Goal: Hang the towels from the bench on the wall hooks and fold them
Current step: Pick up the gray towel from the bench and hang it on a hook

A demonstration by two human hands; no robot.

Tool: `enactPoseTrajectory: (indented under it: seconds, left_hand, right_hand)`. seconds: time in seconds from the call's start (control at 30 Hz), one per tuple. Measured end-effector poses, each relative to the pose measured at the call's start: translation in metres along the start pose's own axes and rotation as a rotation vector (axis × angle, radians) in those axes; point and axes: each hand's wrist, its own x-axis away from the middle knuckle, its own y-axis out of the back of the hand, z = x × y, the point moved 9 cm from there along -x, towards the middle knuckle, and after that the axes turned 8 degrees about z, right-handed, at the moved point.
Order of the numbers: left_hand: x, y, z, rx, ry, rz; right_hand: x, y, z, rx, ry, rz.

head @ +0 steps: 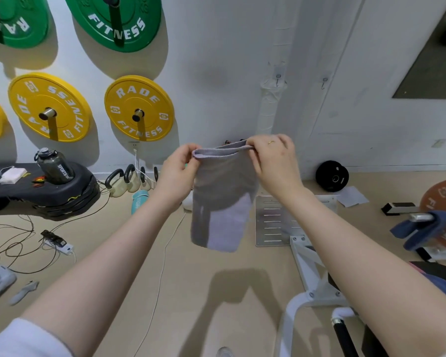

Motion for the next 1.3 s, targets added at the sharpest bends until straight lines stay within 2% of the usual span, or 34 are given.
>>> enactPoseTrajectory:
  seconds: [0.03, 0.1, 0.17, 0.27, 0.33, 0.57, 0.67, 0.87, 1.0, 1.13, 1.3]
  left_hand:
    - [0.003, -0.003, -0.003, 0.020, 0.000, 0.028]
    - [0.008, -0.006, 0.002, 0.064, 0.034, 0.100]
    - [0.014, -0.006, 0.010, 0.101, 0.056, 0.152]
    - [0.025, -0.001, 0.012, 0.178, 0.053, 0.155]
    - [0.030, 0.001, 0.009, 0.194, 0.046, 0.160]
    - [0.041, 0.005, -0.012, 0.071, -0.048, 0.201]
    - [0.044, 0.015, -0.009, 0.068, -0.040, 0.155]
    - [0.047, 0.052, 0.021, -0.032, 0.040, -0.059]
    - [0.049, 0.059, 0.044, -0.069, 0.095, -0.076]
    - [0.055, 0.056, 0.047, -0.043, 0.104, -0.064]
    - [0.061, 0.050, 0.046, 0.235, 0.102, -0.011]
  right_hand:
    - [0.002, -0.003, 0.002, -0.029, 0.035, 0.071]
    - [0.012, -0.021, 0.004, -0.157, 0.083, 0.349]
    - [0.026, -0.029, -0.001, -0.318, 0.018, 0.493]
    - [0.036, -0.013, 0.004, -0.533, -0.043, 0.341]
    - [0.040, -0.006, 0.013, -0.493, 0.018, 0.257]
    - [0.048, -0.019, 0.026, -0.353, -0.082, 0.279]
    - [0.048, -0.018, 0.031, -0.366, -0.104, 0.255]
    - [0.054, -0.021, 0.057, -0.374, 0.054, 0.426]
    - [0.047, 0.003, 0.081, -0.490, 0.224, 0.312]
    - [0.042, 0.010, 0.098, -0.699, 0.249, 0.450]
    - [0.045, -0.005, 0.075, -0.602, 0.052, 0.723]
